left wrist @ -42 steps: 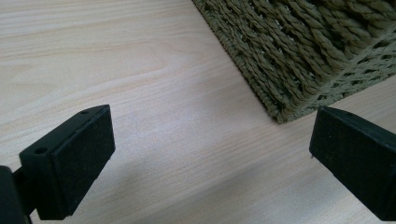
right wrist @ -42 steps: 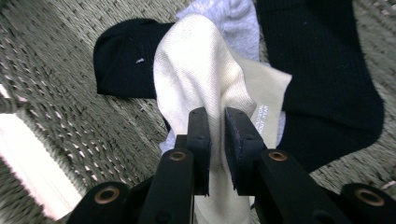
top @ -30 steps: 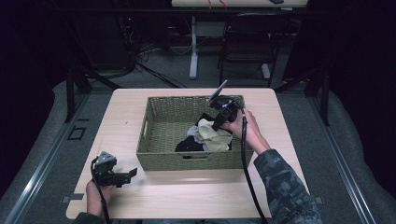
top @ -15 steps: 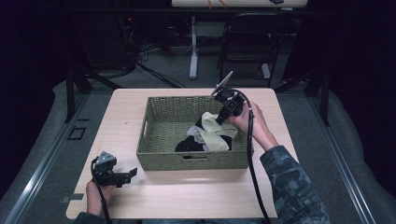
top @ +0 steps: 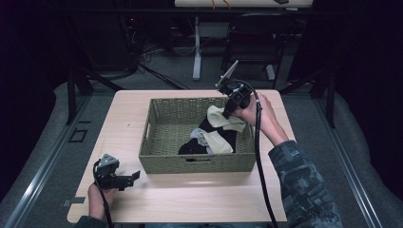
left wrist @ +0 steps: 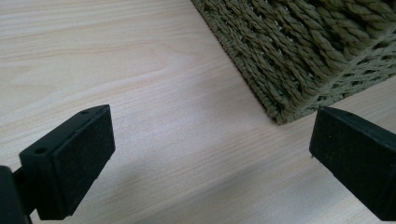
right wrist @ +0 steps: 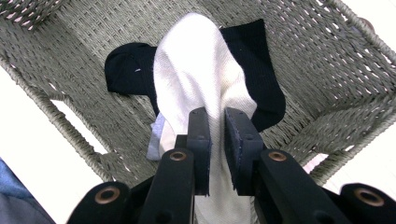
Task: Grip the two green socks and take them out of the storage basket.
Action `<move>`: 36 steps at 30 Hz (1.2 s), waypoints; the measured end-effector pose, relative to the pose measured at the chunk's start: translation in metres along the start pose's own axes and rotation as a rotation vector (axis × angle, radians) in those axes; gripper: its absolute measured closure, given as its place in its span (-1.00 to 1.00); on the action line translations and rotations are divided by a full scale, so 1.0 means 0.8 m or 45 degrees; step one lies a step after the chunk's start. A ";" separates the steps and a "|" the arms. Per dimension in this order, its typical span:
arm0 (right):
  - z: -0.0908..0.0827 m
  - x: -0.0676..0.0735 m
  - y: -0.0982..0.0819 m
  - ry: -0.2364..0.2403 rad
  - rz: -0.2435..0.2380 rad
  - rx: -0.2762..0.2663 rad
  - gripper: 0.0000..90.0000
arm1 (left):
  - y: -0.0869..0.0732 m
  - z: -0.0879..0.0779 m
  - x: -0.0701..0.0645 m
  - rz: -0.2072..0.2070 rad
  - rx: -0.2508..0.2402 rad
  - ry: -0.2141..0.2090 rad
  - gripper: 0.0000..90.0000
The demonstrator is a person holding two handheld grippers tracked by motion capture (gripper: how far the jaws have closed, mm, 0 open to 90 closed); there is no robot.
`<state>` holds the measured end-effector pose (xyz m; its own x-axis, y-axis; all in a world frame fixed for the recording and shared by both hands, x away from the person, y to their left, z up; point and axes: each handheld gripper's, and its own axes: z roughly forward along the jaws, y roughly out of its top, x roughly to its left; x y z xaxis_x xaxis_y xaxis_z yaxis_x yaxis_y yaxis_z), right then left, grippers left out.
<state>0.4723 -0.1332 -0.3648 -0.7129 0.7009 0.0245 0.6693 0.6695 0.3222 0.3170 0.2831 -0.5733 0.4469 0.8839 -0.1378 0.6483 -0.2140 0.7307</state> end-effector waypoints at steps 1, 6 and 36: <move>0.000 0.000 0.000 0.000 0.000 0.000 0.79 | 0.000 0.000 0.000 0.001 0.001 -0.001 -0.99; -0.008 -0.002 0.001 -0.006 0.009 -0.002 0.79 | 0.001 0.002 -0.001 0.000 -0.006 0.000 -0.99; -0.070 -0.061 -0.055 -0.108 0.159 -0.062 0.80 | 0.000 -0.001 -0.001 0.006 0.005 0.001 -0.99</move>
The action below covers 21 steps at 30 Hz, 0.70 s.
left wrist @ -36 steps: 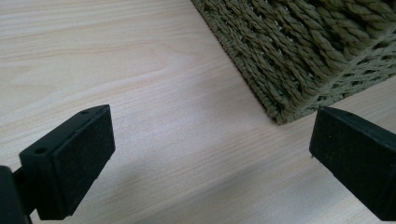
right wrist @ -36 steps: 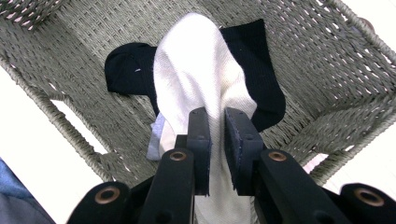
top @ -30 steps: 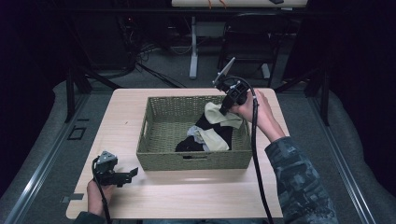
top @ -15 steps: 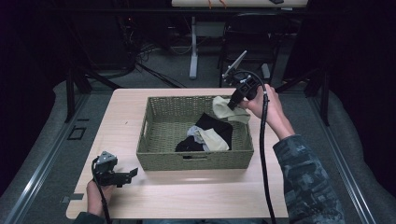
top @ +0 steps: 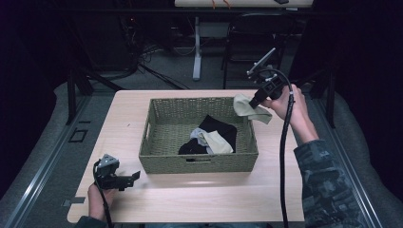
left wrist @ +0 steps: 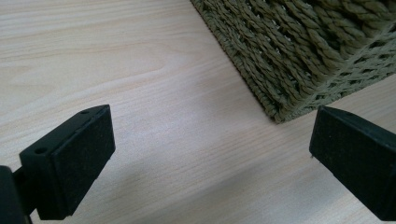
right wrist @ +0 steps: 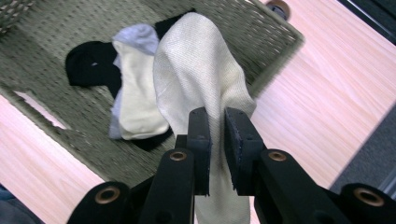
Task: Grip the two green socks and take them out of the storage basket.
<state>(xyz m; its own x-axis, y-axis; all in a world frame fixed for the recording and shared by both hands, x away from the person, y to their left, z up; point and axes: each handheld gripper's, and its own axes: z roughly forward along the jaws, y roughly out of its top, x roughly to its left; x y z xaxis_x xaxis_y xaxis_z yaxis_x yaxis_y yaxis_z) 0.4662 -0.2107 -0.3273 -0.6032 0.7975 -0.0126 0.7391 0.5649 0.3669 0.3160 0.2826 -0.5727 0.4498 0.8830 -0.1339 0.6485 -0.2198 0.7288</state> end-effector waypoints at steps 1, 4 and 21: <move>-0.002 -0.004 -0.003 -0.002 0.012 -0.002 0.80 | 0.000 0.000 0.000 0.001 0.000 -0.002 -0.99; -0.006 -0.019 -0.014 -0.015 0.043 0.009 0.80 | 0.000 0.000 0.001 0.003 0.000 0.000 -0.99; 0.005 -0.069 -0.070 -0.089 0.195 0.019 0.80 | 0.000 0.001 0.000 0.000 0.005 0.005 -0.99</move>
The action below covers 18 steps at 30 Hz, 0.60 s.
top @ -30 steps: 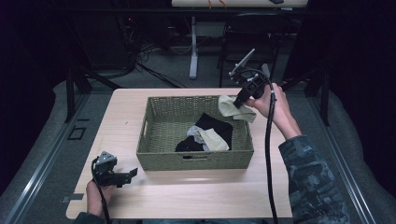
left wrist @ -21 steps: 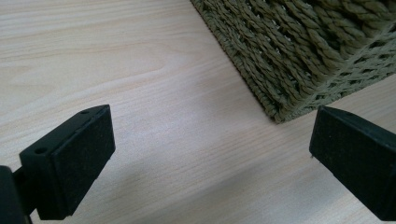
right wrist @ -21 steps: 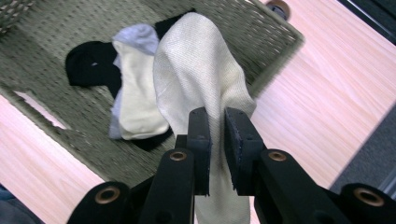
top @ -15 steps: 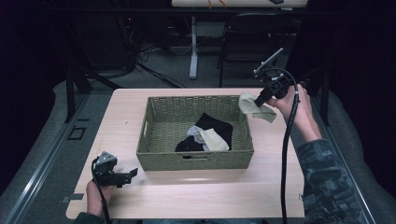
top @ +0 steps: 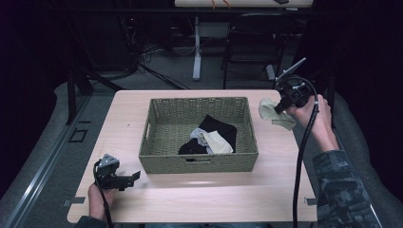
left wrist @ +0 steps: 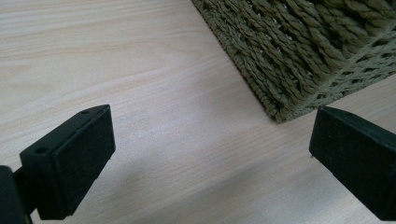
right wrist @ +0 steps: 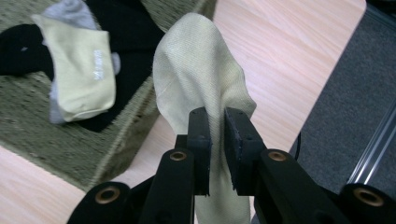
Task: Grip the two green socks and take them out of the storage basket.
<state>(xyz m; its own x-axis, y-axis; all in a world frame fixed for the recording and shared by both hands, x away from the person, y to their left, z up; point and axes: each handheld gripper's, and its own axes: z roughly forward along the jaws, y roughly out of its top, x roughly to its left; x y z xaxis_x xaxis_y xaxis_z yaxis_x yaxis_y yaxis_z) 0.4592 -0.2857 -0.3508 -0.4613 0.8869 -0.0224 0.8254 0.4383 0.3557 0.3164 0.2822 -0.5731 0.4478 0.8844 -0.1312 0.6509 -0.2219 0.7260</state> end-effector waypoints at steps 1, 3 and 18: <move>0.003 -0.003 -0.004 -0.006 0.018 -0.003 0.80 | 0.000 0.000 0.000 -0.001 -0.004 0.002 -0.99; 0.012 -0.013 -0.015 -0.013 0.045 0.002 0.80 | 0.000 0.000 -0.001 -0.001 -0.005 0.002 -0.99; 0.067 -0.036 -0.067 0.006 0.134 0.037 0.80 | 0.001 0.001 -0.001 0.002 0.004 0.005 -0.99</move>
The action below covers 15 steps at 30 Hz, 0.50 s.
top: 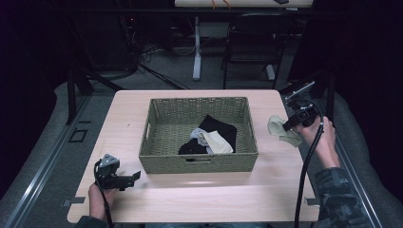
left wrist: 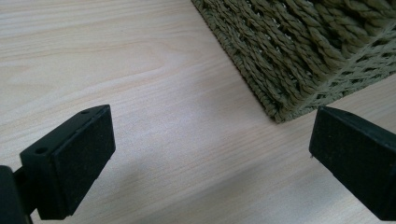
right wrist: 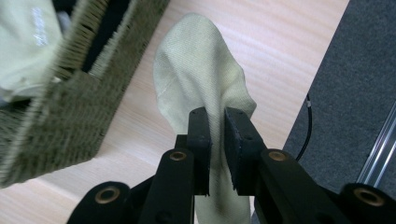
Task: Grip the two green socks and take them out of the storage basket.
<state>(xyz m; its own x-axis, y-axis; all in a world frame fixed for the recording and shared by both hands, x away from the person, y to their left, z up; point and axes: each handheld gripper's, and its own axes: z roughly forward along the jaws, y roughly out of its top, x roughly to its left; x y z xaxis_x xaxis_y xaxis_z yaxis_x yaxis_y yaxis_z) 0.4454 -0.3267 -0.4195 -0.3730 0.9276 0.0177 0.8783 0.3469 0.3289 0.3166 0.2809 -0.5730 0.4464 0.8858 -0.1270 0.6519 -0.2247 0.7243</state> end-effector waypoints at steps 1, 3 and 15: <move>0.010 -0.001 -0.004 -0.012 0.000 0.014 0.79 | 0.000 0.000 0.000 -0.001 0.000 0.000 -0.99; 0.016 -0.001 -0.006 -0.019 -0.002 0.024 0.80 | 0.000 0.001 0.000 -0.002 -0.002 -0.003 -0.99; 0.072 0.000 -0.024 0.015 0.052 0.029 0.79 | -0.001 0.001 0.000 0.000 -0.007 -0.009 -0.99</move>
<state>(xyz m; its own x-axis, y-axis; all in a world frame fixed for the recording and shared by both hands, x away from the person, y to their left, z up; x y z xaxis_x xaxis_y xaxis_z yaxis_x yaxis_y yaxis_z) 0.4457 -0.3252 -0.4800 -0.3398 0.9396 0.0418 0.8995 0.3117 0.3063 0.3165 0.2805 -0.5740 0.4508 0.8828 -0.1322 0.6488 -0.2224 0.7278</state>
